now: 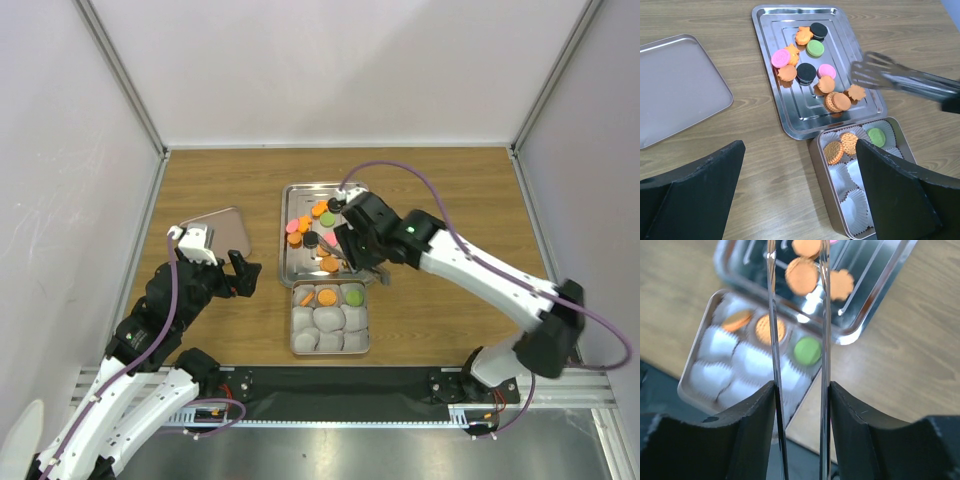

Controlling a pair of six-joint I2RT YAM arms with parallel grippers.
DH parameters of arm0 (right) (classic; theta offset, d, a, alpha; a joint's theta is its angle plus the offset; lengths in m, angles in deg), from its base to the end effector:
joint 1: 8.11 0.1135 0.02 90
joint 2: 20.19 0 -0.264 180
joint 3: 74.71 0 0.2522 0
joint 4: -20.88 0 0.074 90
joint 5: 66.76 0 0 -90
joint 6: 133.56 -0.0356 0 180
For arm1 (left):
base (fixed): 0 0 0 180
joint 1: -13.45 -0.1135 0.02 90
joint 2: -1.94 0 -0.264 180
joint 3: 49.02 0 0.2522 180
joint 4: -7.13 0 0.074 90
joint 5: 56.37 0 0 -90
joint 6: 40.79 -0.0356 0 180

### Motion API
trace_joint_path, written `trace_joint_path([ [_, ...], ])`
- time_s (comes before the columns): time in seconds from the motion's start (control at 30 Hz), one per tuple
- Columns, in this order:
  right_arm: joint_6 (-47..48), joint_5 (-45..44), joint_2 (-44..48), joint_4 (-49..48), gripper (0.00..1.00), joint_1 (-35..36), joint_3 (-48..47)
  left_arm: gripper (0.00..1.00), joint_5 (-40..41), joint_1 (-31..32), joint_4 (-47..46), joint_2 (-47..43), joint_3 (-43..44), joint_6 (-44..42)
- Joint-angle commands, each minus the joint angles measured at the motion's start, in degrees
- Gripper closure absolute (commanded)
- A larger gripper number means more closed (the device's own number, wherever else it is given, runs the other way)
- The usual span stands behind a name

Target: Pack the cookies

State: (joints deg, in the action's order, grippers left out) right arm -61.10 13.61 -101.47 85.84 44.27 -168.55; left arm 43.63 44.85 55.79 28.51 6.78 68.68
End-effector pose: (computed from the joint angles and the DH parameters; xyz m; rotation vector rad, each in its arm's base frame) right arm 0.1834 0.2282 0.3429 -0.6782 2.4002 0.3142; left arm 0.0944 -0.0504 0.3185 0.0815 1.9266 -0.4329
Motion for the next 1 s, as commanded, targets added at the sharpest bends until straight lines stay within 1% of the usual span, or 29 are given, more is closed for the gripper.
trace_joint_path([
  [0.0, 3.56, 0.49, -6.16, -4.18, 0.48, -1.49, -4.64, 0.00, 0.64, 0.77, -1.14, 0.06, -0.03, 0.31],
  [0.03, 4.09, -0.03, -9.31, -4.00, 0.47, -1.58, -6.74, 0.00, 0.64, 0.77, -1.06, 0.06, 0.06, 0.31],
  [0.17, 4.62, -0.74, -15.21, -3.65, 0.44, -1.67, -10.27, 0.00, 0.55, 0.68, -1.14, 0.06, 0.06, 0.31],
  [0.27, 4.71, -1.44, -17.68, -3.56, 0.43, -1.67, -11.33, 0.00, 0.72, 0.77, -1.14, -0.03, 0.06, 0.31],
  [0.7, 4.80, -4.00, -22.08, -2.86, 0.41, -1.23, -12.21, 0.00, 0.63, 0.95, -1.14, -0.11, 0.06, 0.31],
  [0.97, 4.97, -4.17, -23.84, -2.68, 0.44, -1.05, -12.30, 0.00, 0.63, 0.95, -1.06, -0.02, 0.06, 0.31],
])
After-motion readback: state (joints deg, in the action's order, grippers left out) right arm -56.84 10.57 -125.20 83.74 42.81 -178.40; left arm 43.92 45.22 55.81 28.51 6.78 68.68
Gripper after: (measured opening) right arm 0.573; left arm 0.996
